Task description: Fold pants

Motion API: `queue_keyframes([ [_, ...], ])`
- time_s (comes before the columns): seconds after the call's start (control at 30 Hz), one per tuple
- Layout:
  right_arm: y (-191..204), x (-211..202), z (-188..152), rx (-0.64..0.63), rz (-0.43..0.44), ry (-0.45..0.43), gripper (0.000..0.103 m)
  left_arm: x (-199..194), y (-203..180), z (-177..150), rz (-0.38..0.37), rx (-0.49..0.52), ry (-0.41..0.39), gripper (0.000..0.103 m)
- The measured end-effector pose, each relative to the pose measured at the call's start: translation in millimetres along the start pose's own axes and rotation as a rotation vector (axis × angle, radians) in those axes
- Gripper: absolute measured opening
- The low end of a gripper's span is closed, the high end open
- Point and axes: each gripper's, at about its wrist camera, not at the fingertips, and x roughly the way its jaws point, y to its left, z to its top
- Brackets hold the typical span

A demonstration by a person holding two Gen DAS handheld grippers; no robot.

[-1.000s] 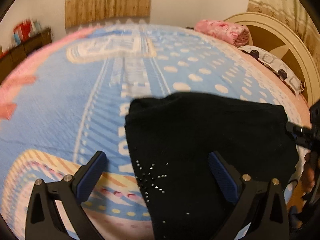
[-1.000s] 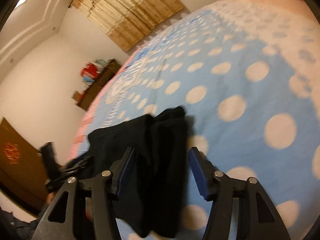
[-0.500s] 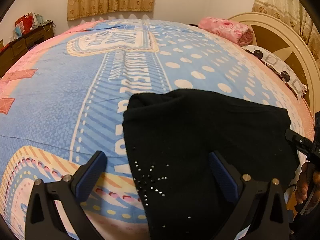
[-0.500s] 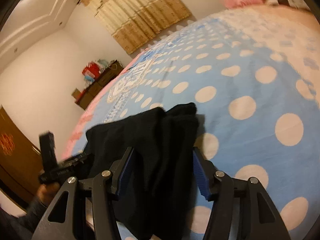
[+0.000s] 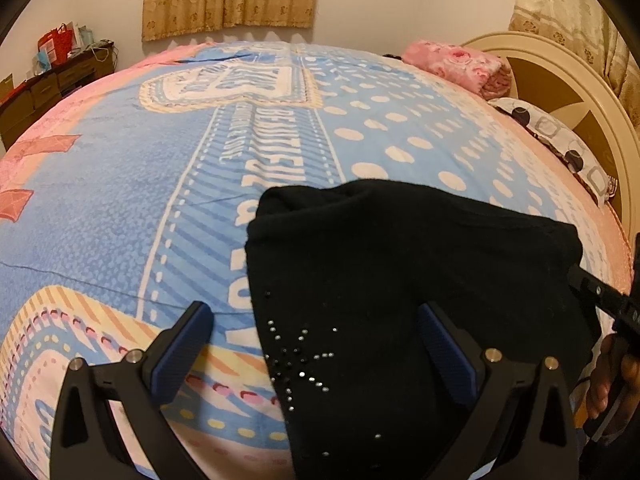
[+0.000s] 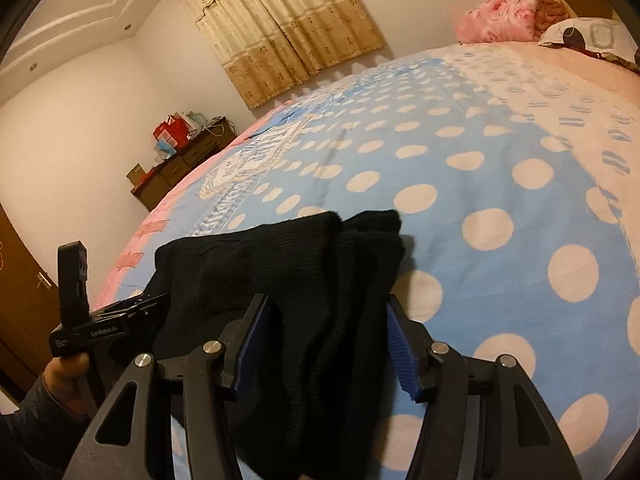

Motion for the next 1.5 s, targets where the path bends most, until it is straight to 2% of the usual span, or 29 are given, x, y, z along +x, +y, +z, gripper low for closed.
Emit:
queue_keyframes([
  [0.1, -9.7, 0.3, 1.1, 0.047, 0.031, -0.014, 0.056, -1.8, -0.7, -3.3, 0.002, 0.004, -0.029, 0.103],
  [0.23, -0.2, 2.6, -1.1, 0.006, 0.000, -0.014, 0.056, -2.9, -2.3, -2.8, 0.004, 0.005, -0.028, 0.103],
  [0.27, -0.3, 2.8, -0.9, 0.011, 0.006, -0.013, 0.051, -4.0, -2.8, -3.1, -0.001, 0.006, -0.029, 0.098],
  [0.3, -0.8, 2.2, -0.9, 0.013, 0.015, -0.011, 0.048, -6.5, -5.7, -3.3, -0.014, 0.021, -0.038, 0.082],
  [0.33, -0.7, 1.3, -0.8, 0.013, 0.022, -0.010, 0.044, -9.5, -10.8, -3.7, -0.037, 0.045, -0.044, 0.072],
  [0.4, 0.7, -1.2, -0.8, 0.009, 0.029, -0.015, 0.035, -16.6, -22.7, -6.2, -0.040, 0.083, -0.057, 0.045],
  [0.47, 4.0, -5.1, 0.3, 0.000, 0.037, -0.022, 0.027, -20.1, -30.4, -8.1, -0.021, 0.111, -0.069, 0.038],
  [0.53, 7.6, -7.3, 1.3, -0.012, 0.037, -0.024, 0.026, -21.3, -30.0, -7.5, -0.023, 0.106, -0.071, 0.037],
  [0.57, 9.8, -8.2, 1.9, -0.023, 0.033, -0.024, 0.026, -20.9, -27.8, -6.5, -0.034, 0.098, -0.068, 0.037],
  [0.63, 8.9, -8.6, 2.3, -0.021, 0.034, -0.022, 0.026, -19.7, -22.6, -4.5, -0.040, 0.076, -0.061, 0.045],
  [0.7, 3.7, -7.1, 1.0, -0.003, 0.039, -0.016, 0.026, -15.7, -16.7, -4.4, -0.008, 0.043, -0.055, 0.075],
  [0.77, -1.2, -7.1, 0.6, 0.018, 0.057, -0.013, 0.026, -13.1, -9.5, -5.6, -0.001, 0.011, -0.053, 0.085],
  [0.83, -2.1, -7.7, 0.5, 0.021, 0.059, -0.011, 0.029, -11.1, -3.9, -6.0, -0.020, -0.011, -0.049, 0.088],
  [1.0, -11.9, -7.9, -2.0, 0.064, 0.068, -0.010, 0.044, -9.3, -6.7, -6.2, -0.007, 0.009, -0.055, 0.093],
  [1.03, -13.3, -7.7, -2.4, 0.068, 0.059, -0.012, 0.052, -8.8, -6.3, -5.9, -0.001, 0.011, -0.054, 0.095],
  [1.07, -15.1, -8.9, -3.7, 0.069, 0.059, -0.019, 0.052, -7.6, -4.8, -5.1, 0.009, 0.008, -0.051, 0.101],
  [1.1, -15.9, -10.3, -3.9, 0.067, 0.061, -0.019, 0.052, -5.1, -1.9, -4.2, 0.014, -0.005, -0.045, 0.103],
  [1.33, -3.6, -7.6, -5.9, 0.032, 0.064, -0.001, 0.060, -3.0, -0.8, -3.7, 0.005, 0.006, -0.054, 0.103],
  [1.5, 7.0, -13.0, -6.1, -0.033, -0.040, -0.030, 0.060, -2.6, 0.3, -4.1, -0.001, 0.007, -0.065, 0.103],
])
